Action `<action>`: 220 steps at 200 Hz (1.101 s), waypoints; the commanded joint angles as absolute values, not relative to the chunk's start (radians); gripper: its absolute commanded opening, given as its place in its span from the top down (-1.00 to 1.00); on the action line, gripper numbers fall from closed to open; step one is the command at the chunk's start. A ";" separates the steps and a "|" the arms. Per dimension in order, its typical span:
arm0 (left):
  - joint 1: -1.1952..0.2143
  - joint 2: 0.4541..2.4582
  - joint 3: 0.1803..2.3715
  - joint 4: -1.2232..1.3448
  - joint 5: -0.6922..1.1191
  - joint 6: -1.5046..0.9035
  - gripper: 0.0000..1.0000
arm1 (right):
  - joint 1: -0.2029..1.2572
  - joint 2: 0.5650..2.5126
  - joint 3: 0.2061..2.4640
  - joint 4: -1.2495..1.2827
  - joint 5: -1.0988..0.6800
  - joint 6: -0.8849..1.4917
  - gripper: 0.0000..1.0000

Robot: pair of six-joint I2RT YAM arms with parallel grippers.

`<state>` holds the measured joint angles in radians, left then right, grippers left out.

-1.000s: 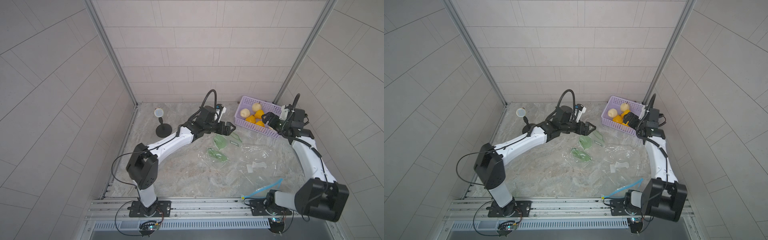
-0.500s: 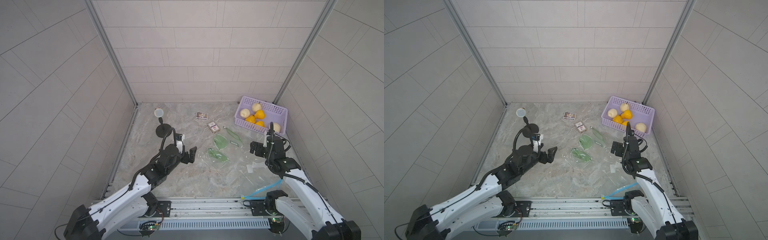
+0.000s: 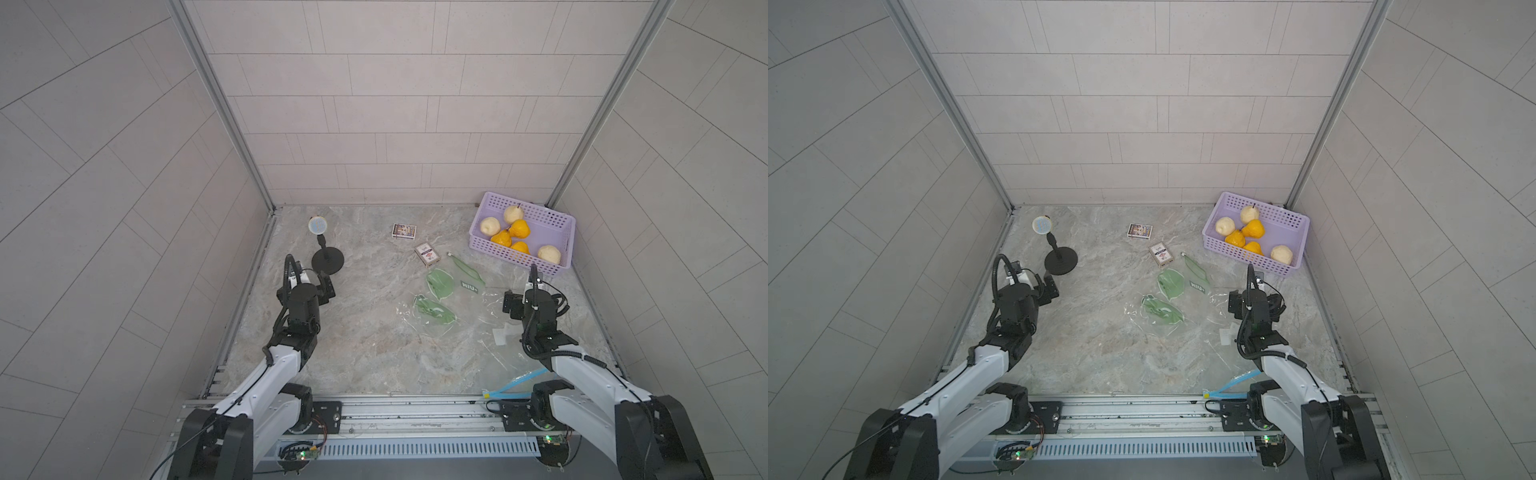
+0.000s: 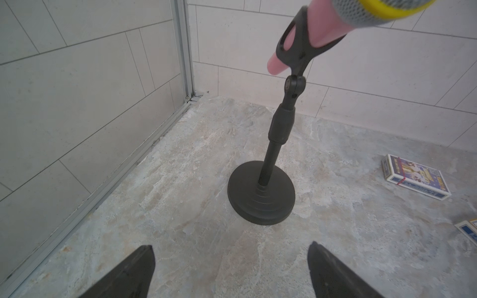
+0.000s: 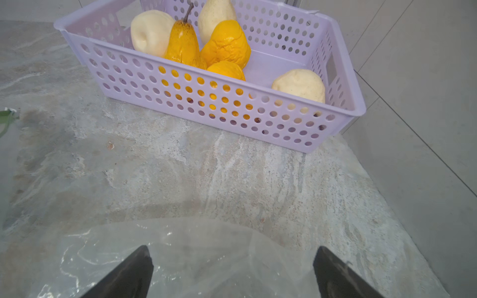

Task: Open the zip-top bag and take out the pear
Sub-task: Reset both arms

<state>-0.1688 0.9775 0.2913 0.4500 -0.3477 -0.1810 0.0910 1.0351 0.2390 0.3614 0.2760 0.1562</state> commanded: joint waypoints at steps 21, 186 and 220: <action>-0.122 1.194 0.126 0.974 -0.246 0.019 -1.00 | 0.080 1.203 0.256 0.713 0.305 0.073 -0.99; 0.053 1.585 0.370 0.967 -0.006 -0.062 -1.00 | 0.027 1.561 0.361 0.943 0.263 0.106 -1.00; 0.052 1.580 0.360 0.982 -0.003 -0.060 -1.00 | 0.023 1.551 0.369 0.915 0.259 0.117 -0.99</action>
